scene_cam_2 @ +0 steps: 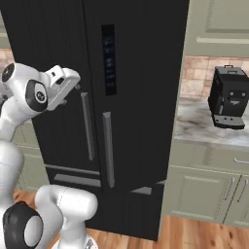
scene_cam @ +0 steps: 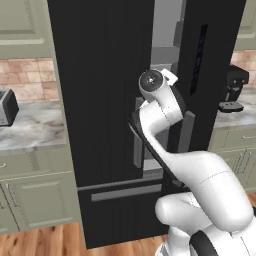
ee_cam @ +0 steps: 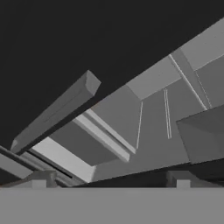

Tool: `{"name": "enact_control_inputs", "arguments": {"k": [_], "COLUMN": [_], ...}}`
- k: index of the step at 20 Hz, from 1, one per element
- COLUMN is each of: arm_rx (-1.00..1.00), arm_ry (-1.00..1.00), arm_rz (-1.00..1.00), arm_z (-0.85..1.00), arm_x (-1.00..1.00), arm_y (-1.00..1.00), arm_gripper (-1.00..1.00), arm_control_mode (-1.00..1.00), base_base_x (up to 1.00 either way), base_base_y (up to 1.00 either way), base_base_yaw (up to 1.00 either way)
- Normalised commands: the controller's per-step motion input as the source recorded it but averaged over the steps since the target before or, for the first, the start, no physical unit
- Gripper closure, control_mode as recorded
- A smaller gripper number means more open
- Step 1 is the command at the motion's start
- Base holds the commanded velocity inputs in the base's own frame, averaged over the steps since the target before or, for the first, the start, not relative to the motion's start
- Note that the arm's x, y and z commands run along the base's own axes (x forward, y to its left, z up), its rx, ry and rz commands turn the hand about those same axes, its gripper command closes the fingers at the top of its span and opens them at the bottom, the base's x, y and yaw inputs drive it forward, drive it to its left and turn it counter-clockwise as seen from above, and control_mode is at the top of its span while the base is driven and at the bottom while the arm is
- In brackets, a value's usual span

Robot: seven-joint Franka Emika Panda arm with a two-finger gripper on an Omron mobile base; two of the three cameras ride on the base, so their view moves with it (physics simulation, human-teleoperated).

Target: Open the fridge, grab two sodas, and place both sodas inside the bowl with ice on the dining counter.

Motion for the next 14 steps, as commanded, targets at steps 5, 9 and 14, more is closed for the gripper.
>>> {"name": "enact_control_inputs", "arguments": {"k": [5, 9, 14], "arm_rx": [-0.12, -0.08, -0.02], "arm_ry": [0.06, 0.11, 0.06], "arm_rz": [0.00, 0.00, 0.00], "arm_z": [0.00, 0.00, 0.00], "arm_x": [0.93, 0.98, 0.73], "arm_y": [0.03, 0.00, -0.14], "arm_gripper": [-1.00, -1.00, -1.00], "arm_control_mode": [-1.00, -1.00, -1.00], "base_base_x": [0.00, 0.00, 0.00], "base_base_y": [0.00, 0.00, 0.00], "base_base_yaw": [0.00, 0.00, 0.00]}}
